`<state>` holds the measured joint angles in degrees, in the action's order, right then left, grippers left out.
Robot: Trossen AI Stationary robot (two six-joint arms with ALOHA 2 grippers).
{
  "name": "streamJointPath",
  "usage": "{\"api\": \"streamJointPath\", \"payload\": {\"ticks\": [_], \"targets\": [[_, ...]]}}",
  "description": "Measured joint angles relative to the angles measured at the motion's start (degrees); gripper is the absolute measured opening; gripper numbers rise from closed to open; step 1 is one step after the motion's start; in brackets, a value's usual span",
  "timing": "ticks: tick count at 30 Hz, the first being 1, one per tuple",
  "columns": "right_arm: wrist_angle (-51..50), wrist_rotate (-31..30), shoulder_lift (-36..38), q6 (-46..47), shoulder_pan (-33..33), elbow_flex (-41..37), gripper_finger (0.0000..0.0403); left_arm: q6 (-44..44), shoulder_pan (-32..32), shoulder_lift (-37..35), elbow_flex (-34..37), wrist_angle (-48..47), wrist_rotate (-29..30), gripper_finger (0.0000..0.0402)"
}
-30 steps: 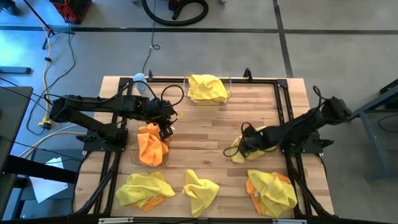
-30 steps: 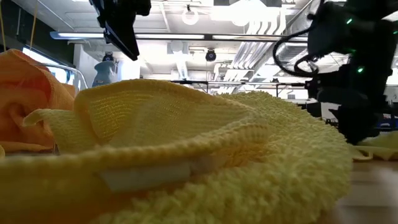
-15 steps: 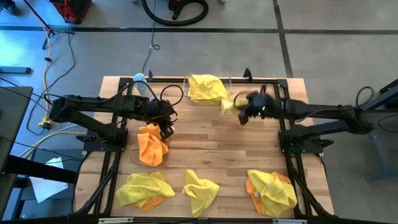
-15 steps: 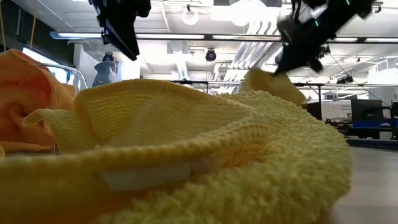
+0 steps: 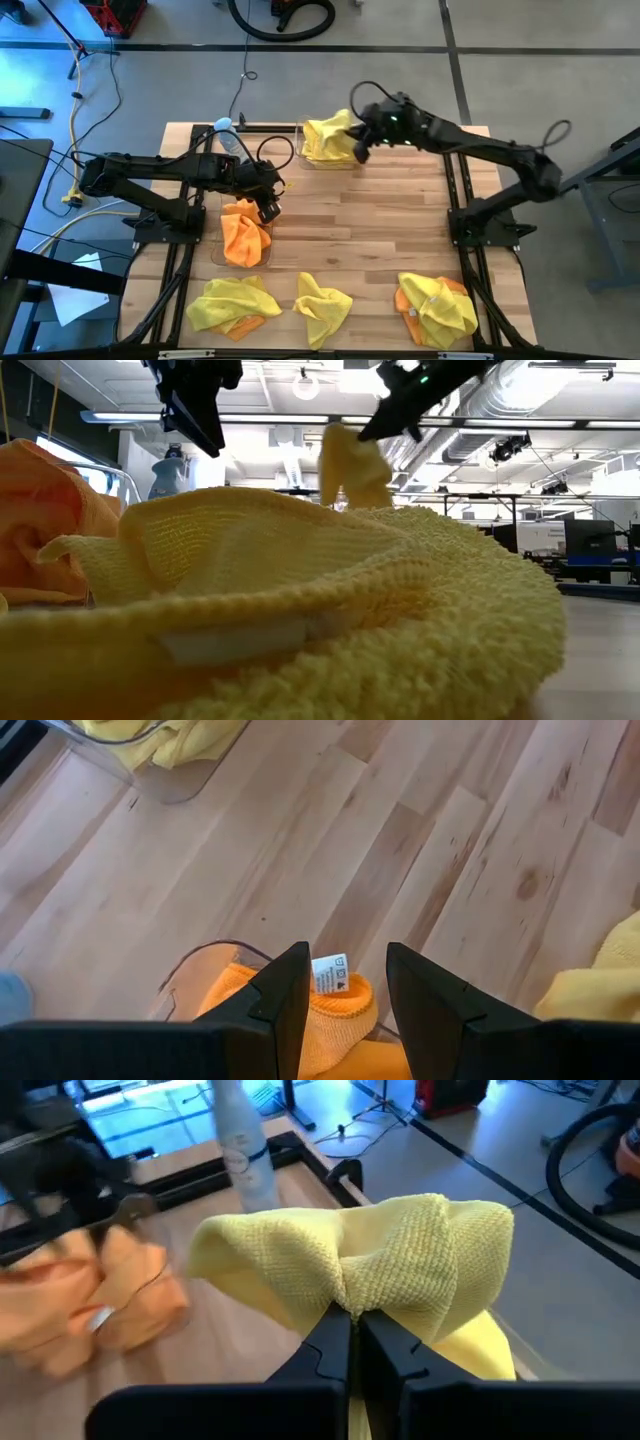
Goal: Sort microfiber towel by color & place in baskets
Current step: Put the yellow microfiber towel into the top transparent bin
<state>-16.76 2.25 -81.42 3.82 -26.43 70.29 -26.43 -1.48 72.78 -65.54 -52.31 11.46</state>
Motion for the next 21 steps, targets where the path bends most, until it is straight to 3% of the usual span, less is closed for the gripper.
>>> {"api": "streamJointPath", "payload": {"ticks": [3, 8, 16, 21], "targets": [[0.0, -0.8, -4.9, 1.3, -1.2, 2.0, 0.0000, -1.8, 0.0, 0.0, 0.0, 0.0, 0.0, 0.0121], [-7.2, -8.2, -11.6, 0.2, -2.8, 2.7, 0.0000, -2.8, 0.1, 0.0, 0.0, -0.1, 0.8, 0.0121], [-10.4, -9.8, -19.1, 5.5, -4.7, 3.4, 0.0000, 5.5, 0.5, -2.7, 0.2, 0.0, 6.4, 0.0121], [-16.7, -11.9, -21.4, 8.2, -4.3, 9.8, 0.0000, 9.7, -1.7, -9.5, 3.6, 2.5, 7.2, 0.0121]]}}
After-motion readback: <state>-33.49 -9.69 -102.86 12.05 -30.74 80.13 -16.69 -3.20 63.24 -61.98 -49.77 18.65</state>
